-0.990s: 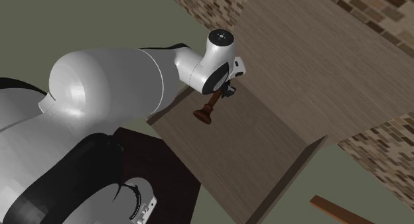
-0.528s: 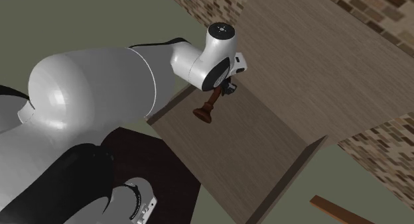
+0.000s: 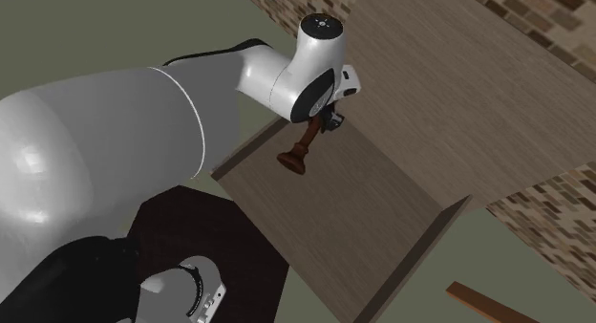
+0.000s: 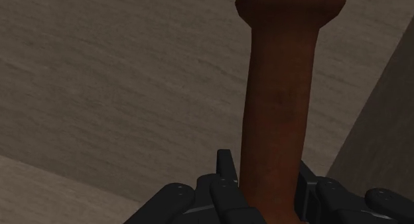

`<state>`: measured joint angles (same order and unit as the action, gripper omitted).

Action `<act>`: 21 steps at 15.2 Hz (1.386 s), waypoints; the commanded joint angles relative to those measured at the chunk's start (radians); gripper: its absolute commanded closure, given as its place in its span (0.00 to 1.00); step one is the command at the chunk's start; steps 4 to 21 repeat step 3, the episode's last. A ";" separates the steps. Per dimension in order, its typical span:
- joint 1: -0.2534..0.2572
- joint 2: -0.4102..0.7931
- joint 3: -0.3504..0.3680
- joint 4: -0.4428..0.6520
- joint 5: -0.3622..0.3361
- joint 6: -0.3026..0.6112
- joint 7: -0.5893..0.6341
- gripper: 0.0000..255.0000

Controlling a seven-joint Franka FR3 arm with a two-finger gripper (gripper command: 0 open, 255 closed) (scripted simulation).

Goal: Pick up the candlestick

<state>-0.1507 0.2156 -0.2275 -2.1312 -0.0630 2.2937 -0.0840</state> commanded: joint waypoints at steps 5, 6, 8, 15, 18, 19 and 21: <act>0.002 -0.019 -0.001 0.006 -0.004 -0.025 0.001 1.00; 0.002 -0.019 -0.001 0.006 -0.004 -0.025 0.001 1.00; 0.002 -0.019 -0.001 0.006 -0.004 -0.025 0.001 1.00; 0.002 -0.019 -0.001 0.006 -0.004 -0.025 0.001 1.00; 0.002 -0.019 -0.001 0.006 -0.004 -0.025 0.001 1.00; 0.002 -0.019 -0.001 0.006 -0.004 -0.025 0.001 1.00; 0.002 -0.019 -0.001 0.006 -0.004 -0.025 0.001 1.00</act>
